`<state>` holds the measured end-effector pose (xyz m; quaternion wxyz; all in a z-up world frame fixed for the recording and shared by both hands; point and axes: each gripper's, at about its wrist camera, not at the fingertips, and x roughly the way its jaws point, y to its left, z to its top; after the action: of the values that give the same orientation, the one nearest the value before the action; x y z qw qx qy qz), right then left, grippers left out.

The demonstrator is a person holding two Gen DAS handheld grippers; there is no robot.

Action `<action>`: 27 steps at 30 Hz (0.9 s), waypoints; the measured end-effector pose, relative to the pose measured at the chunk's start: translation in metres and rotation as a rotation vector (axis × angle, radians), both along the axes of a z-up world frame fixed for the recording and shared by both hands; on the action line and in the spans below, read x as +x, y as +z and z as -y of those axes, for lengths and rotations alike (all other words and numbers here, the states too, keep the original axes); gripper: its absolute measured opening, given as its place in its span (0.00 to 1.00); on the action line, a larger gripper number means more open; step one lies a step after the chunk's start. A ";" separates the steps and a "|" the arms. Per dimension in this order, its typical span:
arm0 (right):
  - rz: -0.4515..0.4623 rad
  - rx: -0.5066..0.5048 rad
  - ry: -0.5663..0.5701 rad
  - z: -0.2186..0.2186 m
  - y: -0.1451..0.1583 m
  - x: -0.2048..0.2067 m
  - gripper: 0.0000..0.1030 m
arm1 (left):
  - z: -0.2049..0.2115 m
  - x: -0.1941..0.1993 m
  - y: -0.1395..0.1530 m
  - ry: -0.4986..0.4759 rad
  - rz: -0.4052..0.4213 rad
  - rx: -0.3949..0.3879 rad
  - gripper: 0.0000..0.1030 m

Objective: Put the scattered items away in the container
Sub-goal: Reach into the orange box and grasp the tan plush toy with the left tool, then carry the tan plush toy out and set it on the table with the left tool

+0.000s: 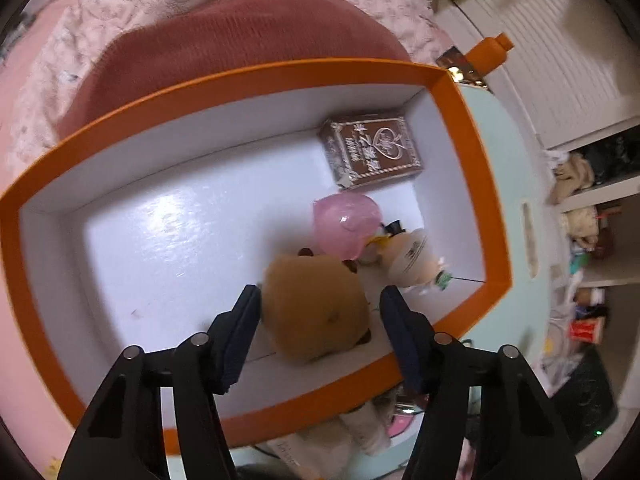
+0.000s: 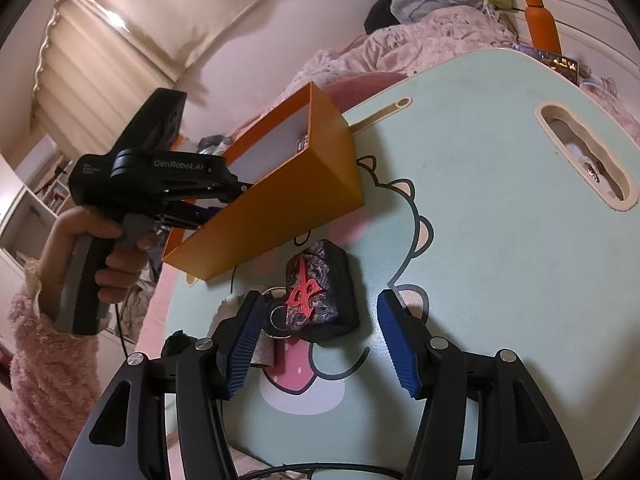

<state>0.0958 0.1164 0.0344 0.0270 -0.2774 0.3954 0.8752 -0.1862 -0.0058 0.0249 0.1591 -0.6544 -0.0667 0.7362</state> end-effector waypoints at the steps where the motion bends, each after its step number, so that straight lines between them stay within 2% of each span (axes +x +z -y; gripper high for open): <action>1: 0.000 -0.002 0.001 0.000 0.000 0.000 0.57 | 0.001 0.001 0.000 -0.004 -0.001 0.010 0.58; 2: 0.001 -0.002 0.000 0.000 0.000 0.000 0.57 | 0.002 0.001 -0.001 -0.007 -0.001 0.021 0.57; 3: 0.001 -0.002 0.002 0.000 0.000 0.000 0.57 | 0.004 0.001 -0.001 -0.004 -0.004 0.021 0.47; 5: 0.001 -0.003 0.003 -0.001 0.000 0.000 0.58 | 0.008 0.000 -0.002 0.004 -0.016 -0.004 0.47; 8: 0.002 -0.004 0.004 -0.001 0.000 0.000 0.58 | 0.015 0.000 0.000 0.023 -0.023 0.029 0.45; 10: 0.002 -0.006 0.004 -0.001 -0.001 0.000 0.58 | 0.020 0.001 0.008 0.037 -0.052 0.023 0.45; 15: 0.003 -0.005 0.008 -0.001 -0.001 0.000 0.58 | 0.038 0.008 0.046 0.056 -0.134 0.133 0.45; 18: 0.004 -0.005 0.010 -0.001 -0.001 0.001 0.58 | 0.042 0.032 0.079 0.023 -0.210 0.218 0.45; 21: 0.005 -0.006 0.013 -0.001 -0.001 0.001 0.58 | 0.044 0.056 0.095 -0.005 -0.259 0.293 0.45; 24: 0.005 -0.004 0.015 -0.001 0.000 0.002 0.58 | 0.048 0.083 0.093 -0.004 -0.283 0.307 0.45; 27: 0.006 -0.002 0.018 0.000 0.000 0.001 0.59 | 0.058 0.113 0.079 0.037 -0.313 0.262 0.45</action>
<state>0.0973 0.1166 0.0340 0.0200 -0.2837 0.3937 0.8741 -0.0737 -0.0637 0.1037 0.2378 -0.5042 -0.1483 0.8168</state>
